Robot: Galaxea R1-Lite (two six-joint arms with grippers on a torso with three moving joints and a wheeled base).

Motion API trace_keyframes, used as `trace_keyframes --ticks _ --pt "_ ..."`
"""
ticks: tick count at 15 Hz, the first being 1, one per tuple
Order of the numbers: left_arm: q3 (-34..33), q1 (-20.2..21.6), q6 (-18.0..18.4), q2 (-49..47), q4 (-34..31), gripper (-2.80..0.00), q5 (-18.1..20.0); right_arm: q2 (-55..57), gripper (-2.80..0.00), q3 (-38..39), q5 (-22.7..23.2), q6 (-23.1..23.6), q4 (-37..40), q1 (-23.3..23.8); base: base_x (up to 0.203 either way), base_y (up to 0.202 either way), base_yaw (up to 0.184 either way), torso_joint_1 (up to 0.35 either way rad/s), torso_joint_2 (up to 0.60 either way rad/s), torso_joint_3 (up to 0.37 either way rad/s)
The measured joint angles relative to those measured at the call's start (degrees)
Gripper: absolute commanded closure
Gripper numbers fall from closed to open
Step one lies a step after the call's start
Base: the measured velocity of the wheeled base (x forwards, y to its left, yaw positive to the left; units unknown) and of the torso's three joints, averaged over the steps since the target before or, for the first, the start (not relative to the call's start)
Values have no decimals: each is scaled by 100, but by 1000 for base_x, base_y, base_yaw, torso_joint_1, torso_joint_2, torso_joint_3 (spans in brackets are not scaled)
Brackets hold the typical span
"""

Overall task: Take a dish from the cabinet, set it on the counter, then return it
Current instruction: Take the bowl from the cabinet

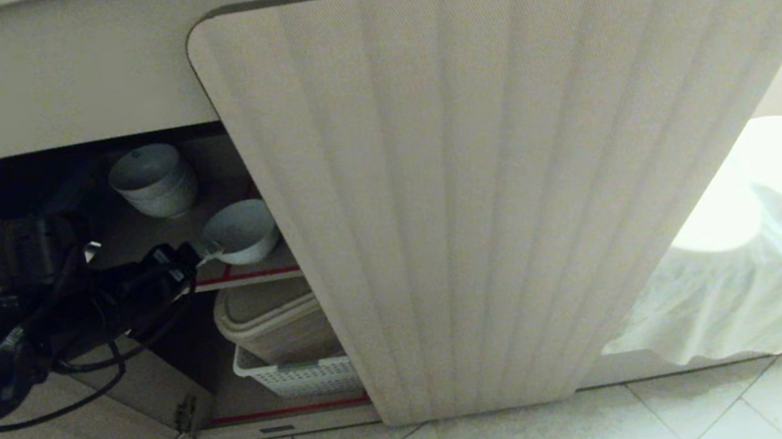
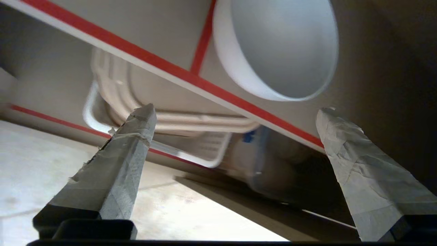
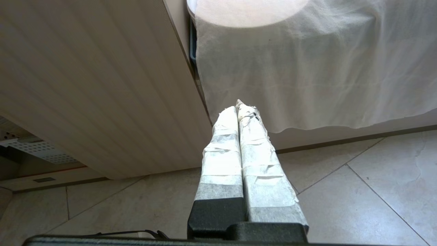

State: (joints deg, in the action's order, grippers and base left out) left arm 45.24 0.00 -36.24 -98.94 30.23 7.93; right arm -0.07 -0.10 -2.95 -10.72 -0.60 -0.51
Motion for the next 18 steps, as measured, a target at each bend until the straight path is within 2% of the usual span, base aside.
trace_keyframes --ticks 4,7,18 --pt "131 -10 110 -126 2 -280 -107 0 0 0 -2 0 0 0 0 0 0 0 0 0" --pt "344 -51 135 -259 6 -280 -371 0 0 0 0 -1 0 0 0 0 0 0 0 0" --pt "626 -113 111 -756 6 -280 -579 0 0 0 -2 -2 1 0 0 0 0 0 0 0"
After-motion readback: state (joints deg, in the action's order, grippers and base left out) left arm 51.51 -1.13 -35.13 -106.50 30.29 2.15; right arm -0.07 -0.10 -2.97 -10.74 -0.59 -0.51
